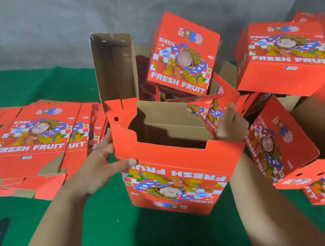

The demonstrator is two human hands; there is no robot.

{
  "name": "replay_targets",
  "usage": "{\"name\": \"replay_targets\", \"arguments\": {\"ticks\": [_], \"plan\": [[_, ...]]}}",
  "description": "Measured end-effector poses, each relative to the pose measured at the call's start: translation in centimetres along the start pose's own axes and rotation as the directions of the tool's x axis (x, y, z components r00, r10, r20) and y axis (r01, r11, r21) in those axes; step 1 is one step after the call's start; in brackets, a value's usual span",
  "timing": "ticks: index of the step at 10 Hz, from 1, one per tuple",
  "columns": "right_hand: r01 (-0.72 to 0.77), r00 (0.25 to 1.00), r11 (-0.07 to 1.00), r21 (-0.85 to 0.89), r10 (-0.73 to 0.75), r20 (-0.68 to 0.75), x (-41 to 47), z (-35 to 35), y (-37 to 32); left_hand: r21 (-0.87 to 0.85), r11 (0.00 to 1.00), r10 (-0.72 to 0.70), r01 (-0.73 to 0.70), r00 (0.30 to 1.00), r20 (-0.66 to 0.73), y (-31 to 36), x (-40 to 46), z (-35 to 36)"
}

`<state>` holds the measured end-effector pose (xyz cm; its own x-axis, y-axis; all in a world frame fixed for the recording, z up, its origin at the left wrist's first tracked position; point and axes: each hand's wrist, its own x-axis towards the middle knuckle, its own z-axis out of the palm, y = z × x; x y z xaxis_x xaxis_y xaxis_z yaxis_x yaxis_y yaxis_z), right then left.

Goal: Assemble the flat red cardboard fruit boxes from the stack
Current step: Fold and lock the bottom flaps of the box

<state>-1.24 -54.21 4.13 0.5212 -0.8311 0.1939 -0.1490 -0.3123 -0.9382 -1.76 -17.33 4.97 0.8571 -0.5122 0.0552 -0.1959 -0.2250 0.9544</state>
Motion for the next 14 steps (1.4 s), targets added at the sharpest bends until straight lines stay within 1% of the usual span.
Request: {"name": "replay_targets", "arguments": {"ticks": [1,2,3,4,5,6,7,8,9,10,11,12,13,14], "plan": [[0.038,0.997,0.998,-0.043,-0.041,-0.071,0.1,0.6,-1.1,0.056,0.998,0.032,-0.033,0.999,0.005,1.2,0.0,-0.2],[-0.014,0.989,0.990,-0.139,0.034,0.142,1.2,-0.1,-1.5,0.097,0.994,0.036,-0.039,0.999,0.033,1.7,-0.2,0.4],[-0.229,0.876,0.971,-0.064,0.234,0.422,0.8,-2.6,-2.6,0.256,0.967,-0.002,0.015,0.999,-0.052,0.9,-0.3,1.5],[-0.191,0.731,0.980,-0.062,0.185,0.657,-0.9,-5.4,-2.1,0.203,0.979,0.009,0.028,0.984,-0.177,-0.5,0.4,2.4],[-0.446,0.602,0.889,0.102,0.213,0.770,-2.8,-6.2,-1.3,0.060,0.992,-0.090,0.109,0.964,-0.250,0.0,0.5,3.3],[-0.384,0.783,0.905,0.183,0.215,0.583,-3.6,-5.9,-1.2,0.087,0.983,-0.128,0.164,0.937,-0.324,0.8,-0.1,4.1],[-0.408,0.838,0.876,0.257,0.247,0.486,-4.1,-5.7,-0.1,0.084,0.996,-0.004,0.043,0.908,-0.418,-0.3,1.0,3.5],[-0.284,0.907,0.934,0.218,0.188,0.377,-5.8,-4.8,0.6,0.369,0.902,0.009,0.222,0.847,-0.531,-0.9,2.0,4.0],[-0.014,0.937,0.988,0.154,-0.041,0.348,-7.3,-4.0,0.5,0.451,0.828,0.033,0.333,0.775,-0.632,-0.9,2.3,4.9],[0.156,0.853,0.977,0.146,-0.207,0.479,-7.6,-4.3,0.4,0.513,0.824,0.179,0.241,0.748,-0.639,-0.6,2.7,5.4],[0.259,0.772,0.964,0.053,-0.240,0.588,-8.0,-5.0,1.0,0.489,0.871,0.284,0.048,0.763,-0.580,-0.1,2.8,5.7],[0.275,0.785,0.961,0.012,-0.232,0.574,-8.0,-5.4,1.1,0.570,0.821,0.313,0.020,0.820,-0.480,0.1,3.1,5.1],[0.341,0.767,0.939,-0.048,-0.248,0.592,-7.7,-5.3,1.0,0.640,0.766,0.338,-0.063,0.886,-0.318,0.9,3.6,4.0],[0.366,0.744,0.928,-0.072,-0.245,0.622,-7.4,-5.4,1.4,0.547,0.819,0.245,-0.174,0.968,-0.059,2.0,4.7,2.9]]}}
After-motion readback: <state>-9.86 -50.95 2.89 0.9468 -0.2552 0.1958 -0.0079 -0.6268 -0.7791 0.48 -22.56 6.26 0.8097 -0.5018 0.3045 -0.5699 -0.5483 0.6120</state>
